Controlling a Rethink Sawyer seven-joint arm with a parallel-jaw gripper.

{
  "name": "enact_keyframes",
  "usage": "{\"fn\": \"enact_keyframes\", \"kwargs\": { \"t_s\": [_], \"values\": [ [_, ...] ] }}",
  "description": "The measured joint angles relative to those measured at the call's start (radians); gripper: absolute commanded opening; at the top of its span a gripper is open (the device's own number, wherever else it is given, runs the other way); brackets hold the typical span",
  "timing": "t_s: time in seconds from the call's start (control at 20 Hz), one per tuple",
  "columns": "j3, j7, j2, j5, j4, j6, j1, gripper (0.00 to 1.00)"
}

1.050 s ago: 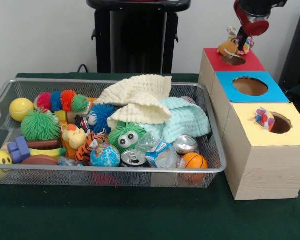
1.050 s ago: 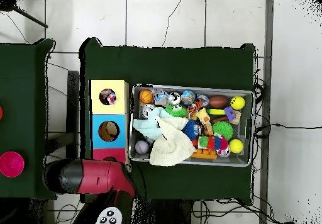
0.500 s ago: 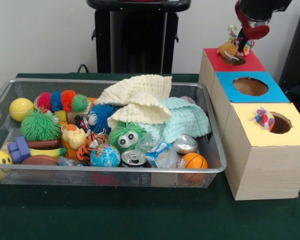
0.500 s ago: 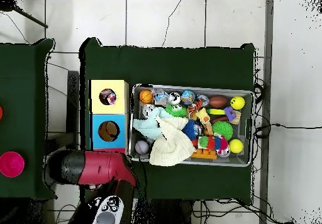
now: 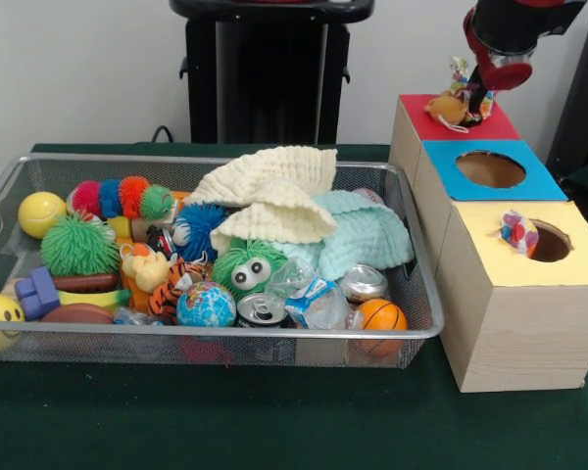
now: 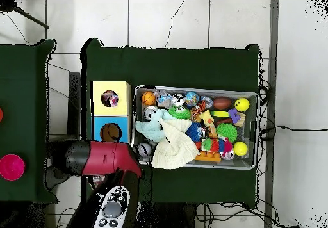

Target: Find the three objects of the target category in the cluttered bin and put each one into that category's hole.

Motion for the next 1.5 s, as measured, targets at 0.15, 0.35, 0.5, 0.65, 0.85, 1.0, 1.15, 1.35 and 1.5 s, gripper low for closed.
{"fn": "enact_keyframes", "kwargs": {
  "t_s": [0.15, 0.35, 0.5, 0.65, 0.85, 1.0, 1.15, 1.35, 1.5],
  "values": [
    [0.001, 0.000, 0.008, 0.000, -0.012, -0.004, -0.003, 0.00],
    [0.005, 0.000, 0.015, 0.000, -0.016, -0.007, -0.004, 0.00],
    [0.006, 0.000, 0.015, 0.000, -0.016, -0.013, -0.004, 0.00],
    [0.006, 0.000, 0.013, 0.000, -0.016, -0.012, -0.004, 1.00],
    [0.007, 0.000, 0.000, 0.000, -0.019, -0.019, -0.008, 1.00],
    [0.010, 0.000, 0.001, 0.000, -0.021, -0.046, -0.016, 1.00],
    [0.015, 0.000, 0.001, 0.000, -0.021, -0.060, -0.022, 1.00],
    [0.016, 0.000, 0.001, 0.000, -0.021, -0.060, -0.023, 1.00],
    [0.016, 0.000, 0.001, 0.000, -0.021, -0.060, -0.023, 1.00]
  ]
}}
